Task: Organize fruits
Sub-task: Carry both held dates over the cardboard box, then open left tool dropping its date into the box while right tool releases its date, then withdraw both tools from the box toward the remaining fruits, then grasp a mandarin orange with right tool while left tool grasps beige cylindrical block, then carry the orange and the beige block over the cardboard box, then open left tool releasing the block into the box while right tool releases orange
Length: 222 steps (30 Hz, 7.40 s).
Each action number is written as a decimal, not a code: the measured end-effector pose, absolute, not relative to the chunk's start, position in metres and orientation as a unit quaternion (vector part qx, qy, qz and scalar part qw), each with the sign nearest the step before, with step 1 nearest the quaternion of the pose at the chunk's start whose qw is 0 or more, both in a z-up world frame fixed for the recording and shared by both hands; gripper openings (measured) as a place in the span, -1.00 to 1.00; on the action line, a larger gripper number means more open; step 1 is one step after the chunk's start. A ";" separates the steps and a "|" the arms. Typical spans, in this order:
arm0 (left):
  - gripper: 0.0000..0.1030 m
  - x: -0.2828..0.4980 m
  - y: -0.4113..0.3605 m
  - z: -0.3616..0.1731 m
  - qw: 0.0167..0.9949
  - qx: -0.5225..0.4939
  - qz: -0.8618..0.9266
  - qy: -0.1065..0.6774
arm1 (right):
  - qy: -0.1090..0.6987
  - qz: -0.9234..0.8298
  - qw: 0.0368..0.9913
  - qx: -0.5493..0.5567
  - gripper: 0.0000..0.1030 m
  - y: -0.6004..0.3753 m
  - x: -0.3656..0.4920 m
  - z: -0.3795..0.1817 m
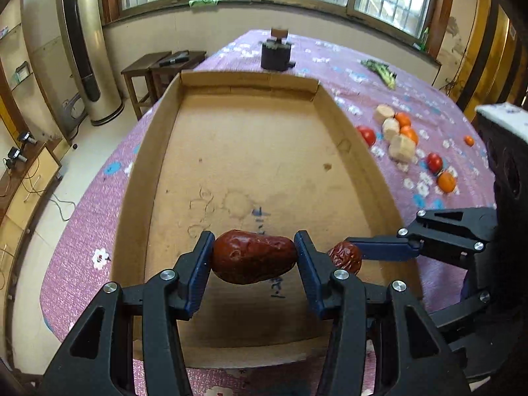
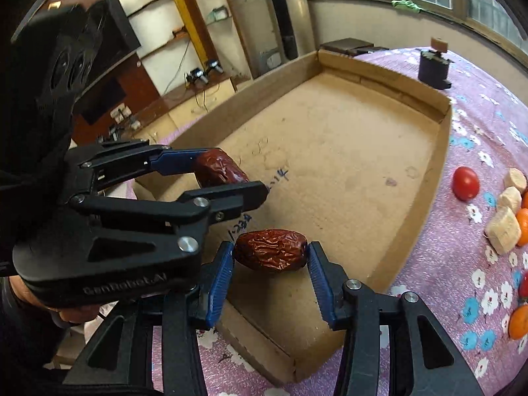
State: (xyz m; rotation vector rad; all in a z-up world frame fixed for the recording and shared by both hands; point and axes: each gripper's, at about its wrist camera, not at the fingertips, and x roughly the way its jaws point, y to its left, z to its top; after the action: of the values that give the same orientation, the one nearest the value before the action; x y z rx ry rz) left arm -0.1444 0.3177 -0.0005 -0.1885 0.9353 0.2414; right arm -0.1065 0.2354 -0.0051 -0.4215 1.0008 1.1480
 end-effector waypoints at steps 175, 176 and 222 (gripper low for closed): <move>-0.41 -0.103 0.351 0.003 0.869 -0.156 0.149 0.446 | 0.443 0.452 0.768 -0.101 -0.38 0.221 -0.067 0.014; -0.41 -0.102 0.350 0.002 0.868 -0.155 0.149 0.448 | 0.444 0.452 0.766 -0.105 -0.38 0.223 -0.067 0.012; 0.24 -0.106 0.289 0.034 0.884 -0.126 0.126 0.433 | 0.419 0.377 0.823 -0.074 -0.03 0.107 -0.065 0.041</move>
State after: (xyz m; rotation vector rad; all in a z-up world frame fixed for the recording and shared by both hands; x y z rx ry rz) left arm -0.1059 0.2887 0.0339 -0.2615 0.9009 0.2618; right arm -0.0648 0.1073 0.0411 -0.1579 0.8912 0.8025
